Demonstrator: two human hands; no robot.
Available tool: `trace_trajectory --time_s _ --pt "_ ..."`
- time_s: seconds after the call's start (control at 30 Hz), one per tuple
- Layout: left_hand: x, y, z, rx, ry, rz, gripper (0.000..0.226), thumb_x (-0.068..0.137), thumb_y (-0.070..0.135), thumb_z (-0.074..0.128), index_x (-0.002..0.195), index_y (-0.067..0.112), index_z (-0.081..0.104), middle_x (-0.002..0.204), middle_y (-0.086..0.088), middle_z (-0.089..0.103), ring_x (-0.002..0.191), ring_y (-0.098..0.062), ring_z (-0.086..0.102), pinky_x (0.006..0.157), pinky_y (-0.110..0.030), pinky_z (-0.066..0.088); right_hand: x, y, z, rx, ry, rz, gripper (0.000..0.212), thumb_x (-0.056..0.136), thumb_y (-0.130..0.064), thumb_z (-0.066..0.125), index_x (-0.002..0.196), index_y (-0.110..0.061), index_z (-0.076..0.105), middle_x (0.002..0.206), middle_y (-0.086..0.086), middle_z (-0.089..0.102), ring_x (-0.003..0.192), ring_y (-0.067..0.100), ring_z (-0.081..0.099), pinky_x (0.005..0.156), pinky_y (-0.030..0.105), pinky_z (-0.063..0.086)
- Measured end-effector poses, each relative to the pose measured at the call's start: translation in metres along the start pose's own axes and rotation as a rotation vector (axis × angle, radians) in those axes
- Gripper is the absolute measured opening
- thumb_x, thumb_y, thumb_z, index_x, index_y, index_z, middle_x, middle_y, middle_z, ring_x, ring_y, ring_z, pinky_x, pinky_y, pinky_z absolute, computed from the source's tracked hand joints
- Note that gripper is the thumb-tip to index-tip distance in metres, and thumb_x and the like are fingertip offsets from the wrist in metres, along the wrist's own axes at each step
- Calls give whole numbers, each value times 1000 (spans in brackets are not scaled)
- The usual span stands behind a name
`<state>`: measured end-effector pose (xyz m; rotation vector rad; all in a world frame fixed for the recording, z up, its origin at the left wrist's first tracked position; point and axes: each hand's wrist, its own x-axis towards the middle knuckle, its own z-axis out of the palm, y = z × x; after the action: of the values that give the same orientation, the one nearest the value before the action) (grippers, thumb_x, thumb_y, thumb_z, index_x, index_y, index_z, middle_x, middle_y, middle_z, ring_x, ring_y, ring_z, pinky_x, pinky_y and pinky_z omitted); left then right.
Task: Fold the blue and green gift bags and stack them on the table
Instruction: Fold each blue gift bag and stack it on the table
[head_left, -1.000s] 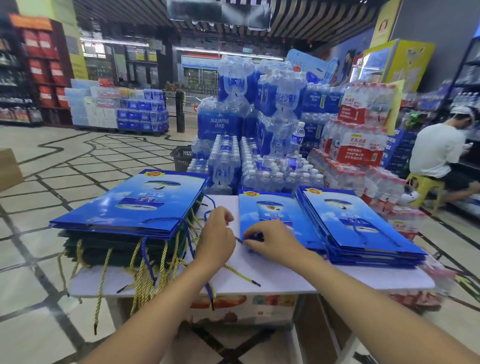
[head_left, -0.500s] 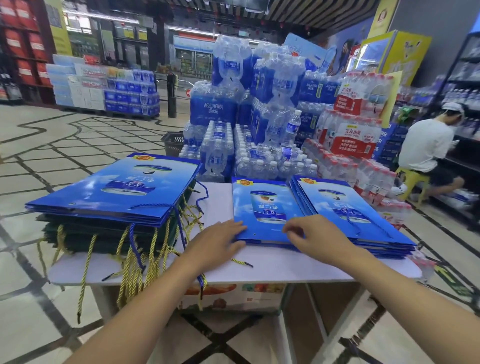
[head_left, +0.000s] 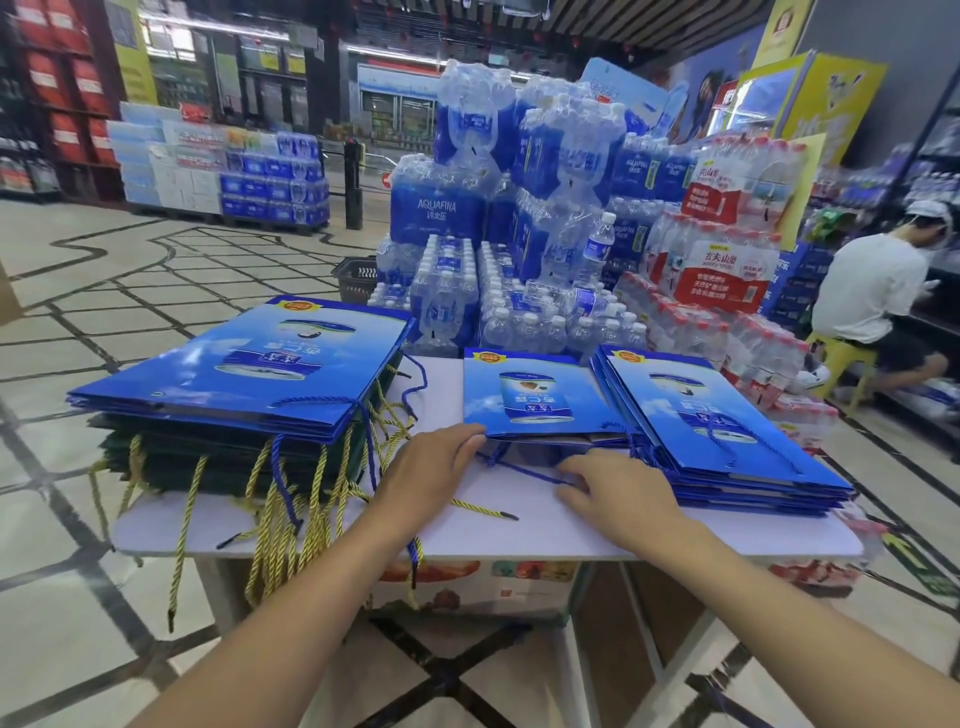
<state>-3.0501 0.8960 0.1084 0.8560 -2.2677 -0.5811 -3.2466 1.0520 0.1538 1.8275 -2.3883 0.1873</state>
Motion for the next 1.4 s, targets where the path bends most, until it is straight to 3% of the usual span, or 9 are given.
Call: trace_trajectory --time_s 0.27,0.5,0.6,0.7,0.83,1.0,1.13,1.3,1.4 --pt "-5 9 -4 53 -72 -22 38 107 37 50 143 27 59 145 12 58 132 -11 54 105 -30 44 6 -10 -38 450 -359 -10 12 89 -29 69 80 -25 74 65 -15 66 62 0 58 63 23 50" --pt "-5 8 -4 97 -176 -11 46 102 21 45 146 31 56 156 16 47 148 -2 34 118 -30 34 35 -9 -100 731 -174 16 15 96 -25 71 87 -13 75 58 -9 56 49 7 40 49 19 34" --pt "-6 10 -6 96 -173 -12 44 103 22 45 144 31 57 154 17 49 143 -6 42 112 -29 39 47 -7 -116 826 -153 14 16 98 -21 67 85 -13 73 54 -6 45 48 10 33 48 22 29" --pt "-6 11 -6 92 -183 -9 38 99 27 49 135 33 61 135 22 58 120 -9 57 86 -26 43 60 3 -120 914 -122 40 15 99 -19 66 87 -11 72 55 -6 44 48 11 30 48 22 26" --pt "-5 8 -3 91 -185 9 30 97 42 56 125 34 63 123 22 59 103 -4 57 78 -26 44 76 24 -100 611 -67 113 16 95 -25 69 88 -11 75 64 -1 62 50 9 46 51 22 36" --pt "-3 5 0 103 -183 26 28 100 45 54 123 35 63 126 20 59 102 -3 58 84 -29 50 75 34 -62 -18 -296 110 8 89 -31 71 93 -26 75 92 -10 69 78 8 62 64 27 48" --pt "-3 4 3 84 -170 15 28 99 45 54 124 35 63 129 21 59 107 -3 60 90 -33 53 81 11 -37 92 -172 45 6 88 -31 64 84 -34 68 86 -16 64 83 10 61 66 30 48" --pt "-3 1 5 68 -151 0 27 97 44 55 120 36 65 127 21 61 108 -4 61 92 -34 53 101 -15 8 146 -141 70 32 92 -46 64 121 -33 69 114 -5 67 107 23 63 87 39 55" --pt "-3 0 6 63 -154 -12 28 97 44 56 122 36 66 128 22 62 112 -2 60 95 -32 52 108 -22 26 241 -74 178 29 92 -48 64 116 -34 72 116 -3 67 104 26 64 84 40 56"
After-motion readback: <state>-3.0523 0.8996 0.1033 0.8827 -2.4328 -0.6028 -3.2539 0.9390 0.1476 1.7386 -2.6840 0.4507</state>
